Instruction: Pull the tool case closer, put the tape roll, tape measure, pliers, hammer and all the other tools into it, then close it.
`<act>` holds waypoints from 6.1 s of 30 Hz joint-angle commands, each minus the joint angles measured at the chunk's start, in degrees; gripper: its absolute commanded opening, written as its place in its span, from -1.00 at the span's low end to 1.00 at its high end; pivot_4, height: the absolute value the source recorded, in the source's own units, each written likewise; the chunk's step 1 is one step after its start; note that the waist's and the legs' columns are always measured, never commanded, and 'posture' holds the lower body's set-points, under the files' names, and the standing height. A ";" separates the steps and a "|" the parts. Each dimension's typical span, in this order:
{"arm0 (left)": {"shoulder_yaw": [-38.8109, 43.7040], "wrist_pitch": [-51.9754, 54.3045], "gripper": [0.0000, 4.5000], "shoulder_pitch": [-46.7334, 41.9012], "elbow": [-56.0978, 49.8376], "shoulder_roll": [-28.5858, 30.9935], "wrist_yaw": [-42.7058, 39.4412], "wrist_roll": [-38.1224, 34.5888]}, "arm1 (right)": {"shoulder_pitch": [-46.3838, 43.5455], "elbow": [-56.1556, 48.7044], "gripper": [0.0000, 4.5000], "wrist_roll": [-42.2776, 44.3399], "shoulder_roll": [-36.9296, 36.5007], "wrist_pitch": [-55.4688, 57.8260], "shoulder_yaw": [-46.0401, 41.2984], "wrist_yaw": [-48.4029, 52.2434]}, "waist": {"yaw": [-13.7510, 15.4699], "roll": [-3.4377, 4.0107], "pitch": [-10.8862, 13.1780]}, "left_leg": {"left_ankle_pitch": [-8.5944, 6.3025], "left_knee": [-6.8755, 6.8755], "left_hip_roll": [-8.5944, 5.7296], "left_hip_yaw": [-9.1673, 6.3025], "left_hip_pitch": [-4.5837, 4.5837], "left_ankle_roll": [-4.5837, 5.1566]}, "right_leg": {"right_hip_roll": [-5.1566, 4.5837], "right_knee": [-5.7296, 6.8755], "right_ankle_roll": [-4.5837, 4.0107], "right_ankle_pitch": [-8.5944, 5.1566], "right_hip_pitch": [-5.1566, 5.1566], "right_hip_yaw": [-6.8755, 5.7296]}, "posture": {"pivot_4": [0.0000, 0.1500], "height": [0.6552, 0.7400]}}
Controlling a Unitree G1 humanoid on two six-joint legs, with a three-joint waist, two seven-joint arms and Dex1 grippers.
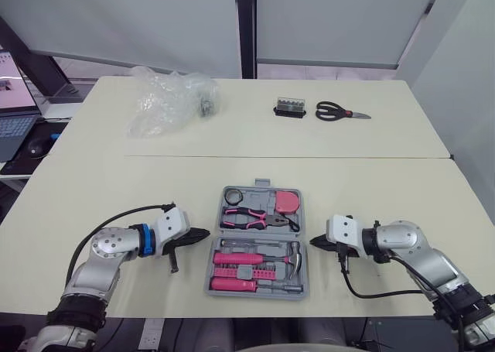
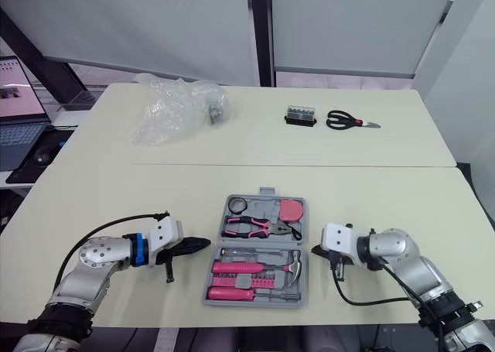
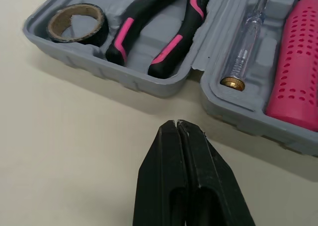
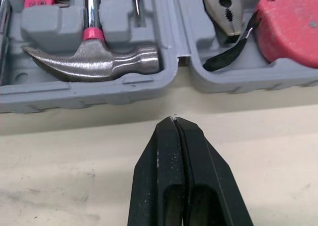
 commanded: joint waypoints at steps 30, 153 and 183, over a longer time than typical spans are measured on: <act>-5.70 -0.57 -1.00 -1.85 -1.79 -4.17 0.49 2.67 | -4.83 3.46 -0.99 -5.48 9.07 -4.96 3.80 -0.37 | -0.01 0.03 -0.02 | 0.00 0.04 0.00 -0.07 0.02 0.00 | 0.01 0.04 0.00 0.00 0.04 -0.05 | 1.00 1.00; -22.49 8.68 -1.00 9.32 -26.67 5.86 -1.98 10.20 | -18.04 7.33 0.98 24.28 24.83 67.47 -18.80 -22.82 | -0.17 0.40 -0.37 | -0.01 -0.07 -0.01 0.03 0.05 0.01 | 0.03 -0.05 0.01 0.00 0.02 0.13 | 1.00 1.00; -18.46 8.74 -1.00 13.82 -30.77 6.90 -0.60 5.42 | -18.08 -5.56 0.98 26.24 11.90 40.04 -5.04 3.67 | -1.42 0.49 -0.35 | -0.01 -0.43 0.03 0.13 0.05 0.02 | 0.08 -0.10 0.01 -0.01 -0.19 0.23 | 1.00 1.00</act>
